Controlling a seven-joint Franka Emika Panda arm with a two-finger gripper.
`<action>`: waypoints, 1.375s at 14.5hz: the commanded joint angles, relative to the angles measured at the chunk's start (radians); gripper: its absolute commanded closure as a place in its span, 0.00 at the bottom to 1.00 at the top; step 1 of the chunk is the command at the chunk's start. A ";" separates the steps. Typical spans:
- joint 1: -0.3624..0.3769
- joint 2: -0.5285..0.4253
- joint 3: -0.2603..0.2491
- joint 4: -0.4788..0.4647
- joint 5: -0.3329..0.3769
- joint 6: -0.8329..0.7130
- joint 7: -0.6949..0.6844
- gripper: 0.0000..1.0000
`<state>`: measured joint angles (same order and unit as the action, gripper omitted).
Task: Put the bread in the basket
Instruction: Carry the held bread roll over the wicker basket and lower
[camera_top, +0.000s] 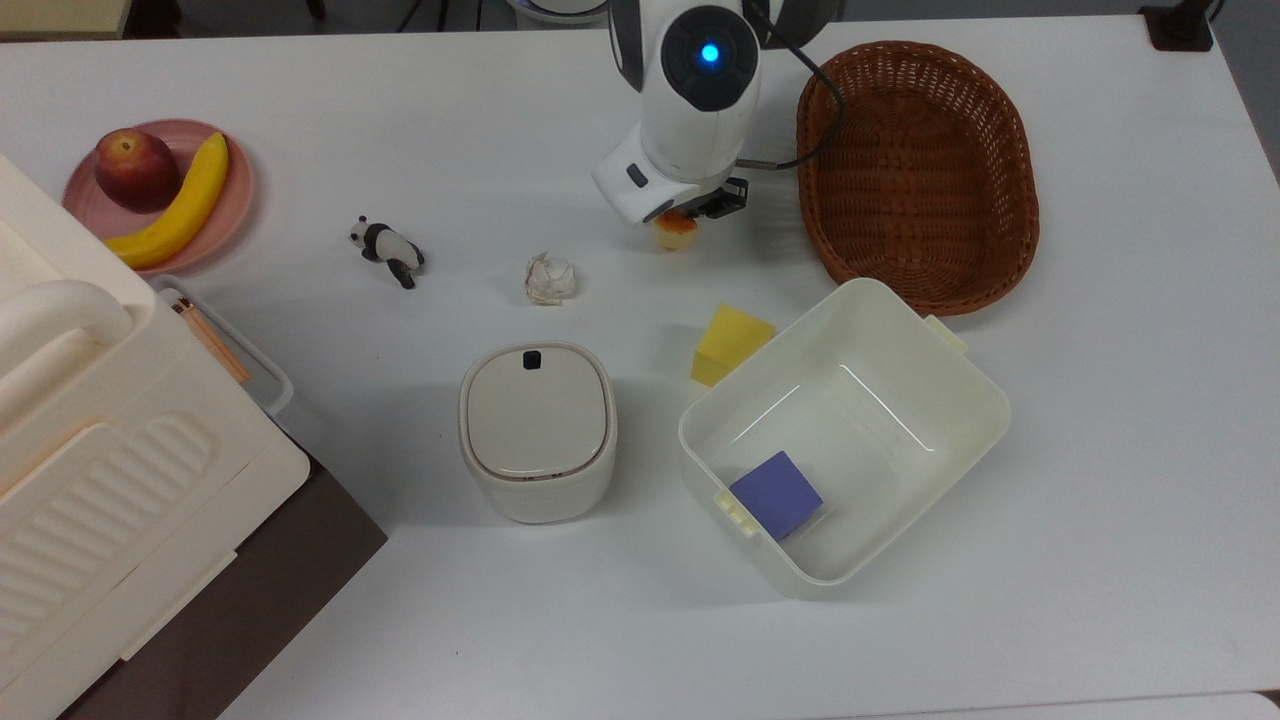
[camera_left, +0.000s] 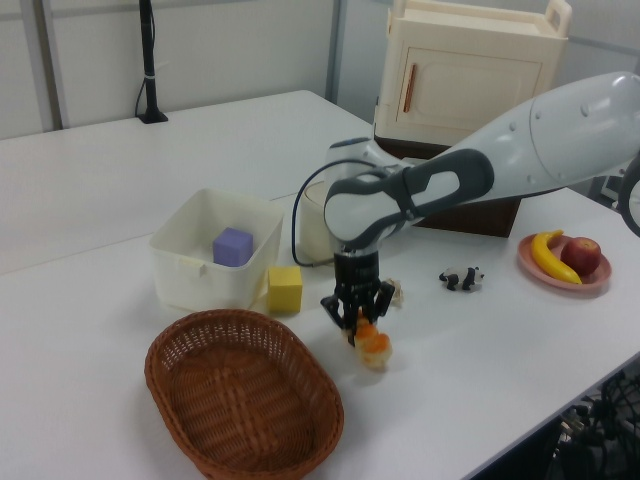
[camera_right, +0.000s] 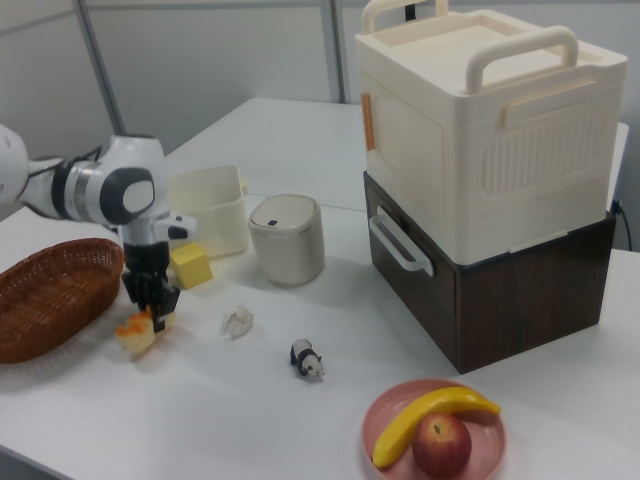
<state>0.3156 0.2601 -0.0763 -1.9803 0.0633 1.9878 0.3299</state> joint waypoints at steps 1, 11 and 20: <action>-0.003 -0.065 -0.005 0.085 0.006 -0.104 0.003 1.00; 0.175 -0.047 0.007 0.256 0.110 -0.208 0.129 1.00; 0.344 0.077 0.007 0.314 0.116 -0.162 0.305 0.00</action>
<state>0.6265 0.3037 -0.0539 -1.6950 0.1707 1.8190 0.6020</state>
